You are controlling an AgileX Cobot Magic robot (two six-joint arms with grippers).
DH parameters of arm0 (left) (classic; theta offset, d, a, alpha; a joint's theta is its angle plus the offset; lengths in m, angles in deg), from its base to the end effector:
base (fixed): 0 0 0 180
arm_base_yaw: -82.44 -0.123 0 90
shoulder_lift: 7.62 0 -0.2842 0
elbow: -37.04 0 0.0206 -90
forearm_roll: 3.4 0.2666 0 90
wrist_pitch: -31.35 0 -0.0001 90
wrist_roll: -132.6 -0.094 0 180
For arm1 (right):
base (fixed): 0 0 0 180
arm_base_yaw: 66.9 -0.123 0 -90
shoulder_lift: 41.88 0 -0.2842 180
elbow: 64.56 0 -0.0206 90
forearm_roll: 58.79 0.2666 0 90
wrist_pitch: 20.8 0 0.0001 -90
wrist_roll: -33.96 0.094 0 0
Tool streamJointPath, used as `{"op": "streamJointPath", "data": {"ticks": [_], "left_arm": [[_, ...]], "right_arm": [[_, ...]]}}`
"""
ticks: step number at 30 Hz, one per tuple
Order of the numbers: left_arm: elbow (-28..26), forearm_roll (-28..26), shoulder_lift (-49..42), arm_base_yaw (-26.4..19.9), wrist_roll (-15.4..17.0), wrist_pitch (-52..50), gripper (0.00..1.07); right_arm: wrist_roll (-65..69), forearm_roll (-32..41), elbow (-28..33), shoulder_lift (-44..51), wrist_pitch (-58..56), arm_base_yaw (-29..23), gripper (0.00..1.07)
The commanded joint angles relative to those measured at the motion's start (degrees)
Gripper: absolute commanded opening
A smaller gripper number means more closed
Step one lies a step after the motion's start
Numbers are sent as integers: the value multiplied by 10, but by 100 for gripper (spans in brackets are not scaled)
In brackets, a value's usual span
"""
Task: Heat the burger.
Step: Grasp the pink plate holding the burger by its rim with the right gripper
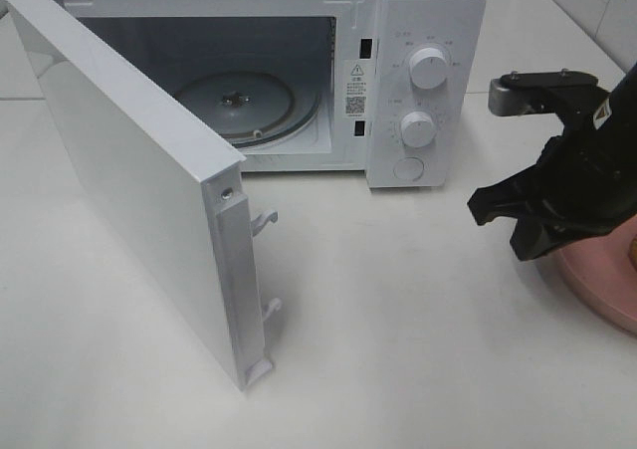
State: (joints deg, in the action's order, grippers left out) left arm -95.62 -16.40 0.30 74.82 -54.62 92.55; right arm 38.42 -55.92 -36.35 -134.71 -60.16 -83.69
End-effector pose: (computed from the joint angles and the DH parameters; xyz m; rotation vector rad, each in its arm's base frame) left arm 0.0111 -0.0172 0.2908 0.0070 2.0137 -0.1062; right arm 0.2716 0.0851 0.1985 -0.2552 2.7974 0.1425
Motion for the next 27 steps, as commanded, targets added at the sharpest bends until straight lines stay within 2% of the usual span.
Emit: {"op": "streamJointPath", "data": {"ticks": [1,2,3,4,5,6,7,8,9,10,11,19,27], "left_arm": [[1,-2,0,3,1,2,100],[1,-2,0,3,1,2,100],[1,-2,0,3,1,2,100],[1,-2,0,3,1,2,100],[1,-2,0,3,1,2,100],[1,-2,0,3,1,2,100],[1,-2,0,3,1,2,100],[1,-2,0,3,1,2,100],[1,-2,0,3,1,2,100],[1,-2,0,3,1,2,100],[1,-2,0,3,1,2,100],[1,-2,0,3,1,2,100],[1,-2,0,3,1,2,100]], "right_arm": [[-15,-12,-6,7,-8,24,21],[-21,-12,-6,7,-7,32,25],[-33,-18,-6,7,-7,47,40],[-33,-18,-6,7,-7,47,40],[-34,-23,-6,7,-7,53,49],[-34,-23,-6,7,-7,53,49],[-34,-41,-6,7,-5,62,71],[-33,-49,-6,7,-3,67,82],[-33,-49,-6,7,-3,67,82],[-33,-58,-6,7,0,76,98],[-33,-61,-6,6,5,84,103],[-30,-62,-6,-5,20,97,99],[-7,-68,-6,-80,66,100,96]]}}
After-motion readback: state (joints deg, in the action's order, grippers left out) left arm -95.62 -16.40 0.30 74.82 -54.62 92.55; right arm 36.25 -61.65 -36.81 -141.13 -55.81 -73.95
